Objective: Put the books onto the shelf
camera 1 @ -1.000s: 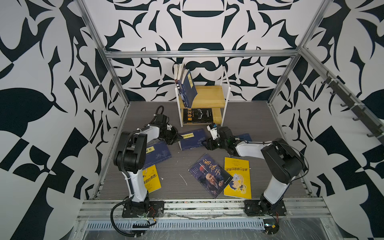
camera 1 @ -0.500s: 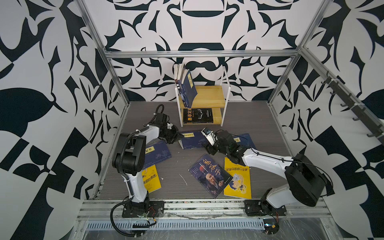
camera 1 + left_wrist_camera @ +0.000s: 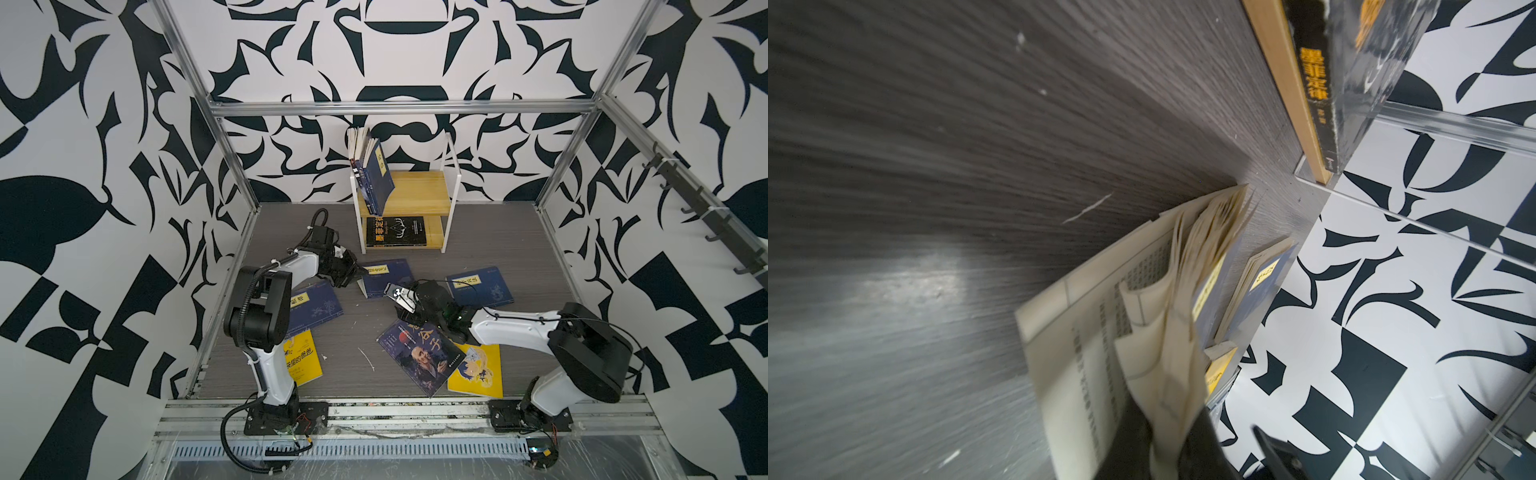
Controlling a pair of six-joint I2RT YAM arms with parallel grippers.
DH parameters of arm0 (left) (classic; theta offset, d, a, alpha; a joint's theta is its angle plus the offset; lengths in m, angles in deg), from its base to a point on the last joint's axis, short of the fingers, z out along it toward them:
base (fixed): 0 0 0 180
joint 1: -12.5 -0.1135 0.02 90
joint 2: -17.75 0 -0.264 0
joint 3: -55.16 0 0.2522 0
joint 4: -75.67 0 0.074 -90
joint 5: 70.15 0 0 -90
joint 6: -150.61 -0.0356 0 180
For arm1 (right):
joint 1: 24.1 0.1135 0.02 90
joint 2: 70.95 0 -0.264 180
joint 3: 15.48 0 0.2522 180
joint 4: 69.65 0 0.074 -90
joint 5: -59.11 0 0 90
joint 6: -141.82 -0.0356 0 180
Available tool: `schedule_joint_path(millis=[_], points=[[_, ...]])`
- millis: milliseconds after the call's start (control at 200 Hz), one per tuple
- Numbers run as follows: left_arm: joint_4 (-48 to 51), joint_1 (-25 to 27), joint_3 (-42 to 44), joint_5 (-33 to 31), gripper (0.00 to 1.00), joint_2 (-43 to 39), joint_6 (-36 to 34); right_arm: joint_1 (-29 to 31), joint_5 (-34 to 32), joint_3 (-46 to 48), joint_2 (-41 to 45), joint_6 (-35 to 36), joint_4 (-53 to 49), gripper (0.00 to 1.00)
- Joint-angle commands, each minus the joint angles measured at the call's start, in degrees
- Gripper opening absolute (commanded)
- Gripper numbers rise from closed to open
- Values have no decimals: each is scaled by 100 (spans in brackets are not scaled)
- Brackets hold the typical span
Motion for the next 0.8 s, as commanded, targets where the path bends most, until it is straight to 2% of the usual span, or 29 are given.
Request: schedule_joint_path(millis=[0, 230, 545, 675, 795], points=[[36, 17, -75, 38, 0, -193, 70, 71, -531, -353, -302, 485, 523, 68], [25, 17, -20, 10, 0, -237, 85, 78, -906, -731, -946, 765, 945, 59], [18, 17, -36, 27, 0, -193, 84, 76, -902, -1048, -1542, 792, 1320, 48], [15, 17, -37, 36, 0, -184, 99, 73, -863, -1126, -1612, 792, 1316, 32], [-1, 17, -27, 23, 0, -209, 92, 74, -859, -1155, -1596, 803, 1221, 4]])
